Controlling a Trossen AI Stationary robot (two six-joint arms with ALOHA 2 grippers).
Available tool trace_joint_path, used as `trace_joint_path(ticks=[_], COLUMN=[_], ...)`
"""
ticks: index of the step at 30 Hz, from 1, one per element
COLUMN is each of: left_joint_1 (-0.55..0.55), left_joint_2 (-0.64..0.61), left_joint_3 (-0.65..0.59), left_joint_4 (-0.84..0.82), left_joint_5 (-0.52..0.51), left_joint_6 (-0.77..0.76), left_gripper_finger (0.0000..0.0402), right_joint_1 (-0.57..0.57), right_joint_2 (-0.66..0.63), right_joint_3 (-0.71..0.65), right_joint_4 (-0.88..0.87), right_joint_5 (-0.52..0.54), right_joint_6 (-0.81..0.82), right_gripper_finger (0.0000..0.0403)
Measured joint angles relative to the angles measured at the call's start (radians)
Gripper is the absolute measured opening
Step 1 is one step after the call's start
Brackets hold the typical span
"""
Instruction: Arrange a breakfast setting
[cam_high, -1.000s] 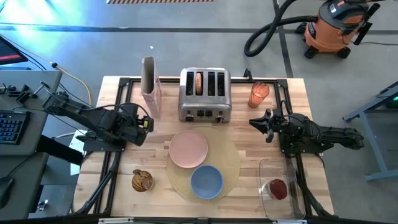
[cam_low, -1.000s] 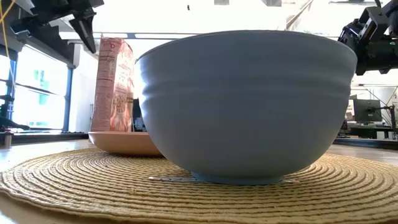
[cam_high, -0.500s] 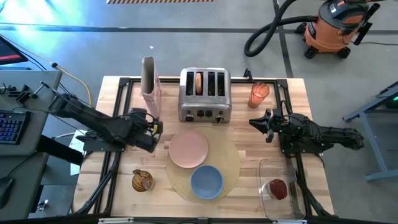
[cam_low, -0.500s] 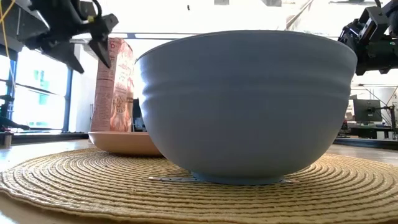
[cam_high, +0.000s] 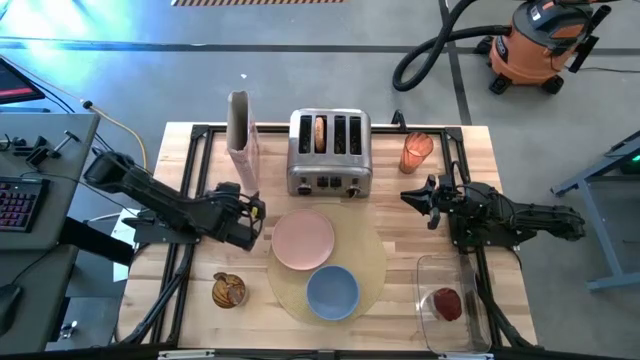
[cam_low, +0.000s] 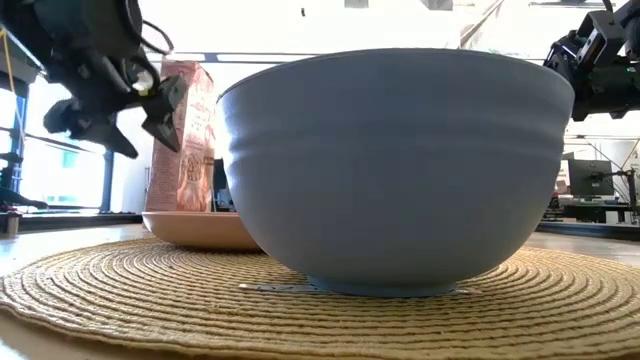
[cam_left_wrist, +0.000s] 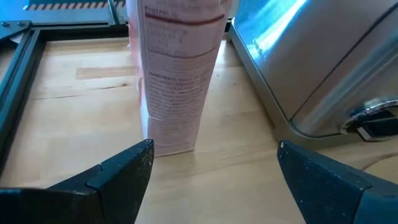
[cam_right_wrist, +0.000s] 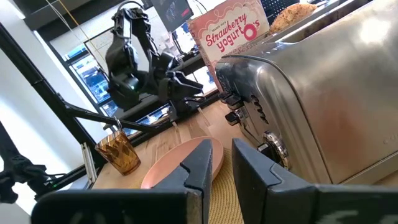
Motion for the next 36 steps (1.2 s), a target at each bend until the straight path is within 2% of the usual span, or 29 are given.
trace_joint_path(ticks=[6, 11, 19, 27, 36], left_joint_1=[0.019, 0.041, 0.092, 0.150, 0.205], left_joint_2=[0.046, 0.086, 0.175, 0.290, 0.394], left_joint_3=[-0.077, -0.124, -0.127, -0.127, -0.126], left_joint_4=[0.126, 0.220, 0.263, 0.346, 0.372], left_joint_5=[-0.051, -0.161, -0.182, -0.277, -0.353], left_joint_6=[-0.004, 0.002, 0.008, 0.007, -0.095], left_gripper_finger=[0.0331, 0.0331, 0.0331, 0.0331, 0.0331], right_joint_1=[0.000, 0.000, 0.000, 0.000, 0.000], right_joint_2=[0.000, 0.000, 0.000, 0.000, 0.000], right_joint_3=[0.000, 0.000, 0.000, 0.000, 0.000], right_joint_4=[0.000, 0.000, 0.000, 0.000, 0.000], right_joint_5=[0.000, 0.000, 0.000, 0.000, 0.000], right_joint_6=[0.000, 0.000, 0.000, 0.000, 0.000], right_gripper_finger=[0.0046, 0.0046, 0.0046, 0.0046, 0.0046])
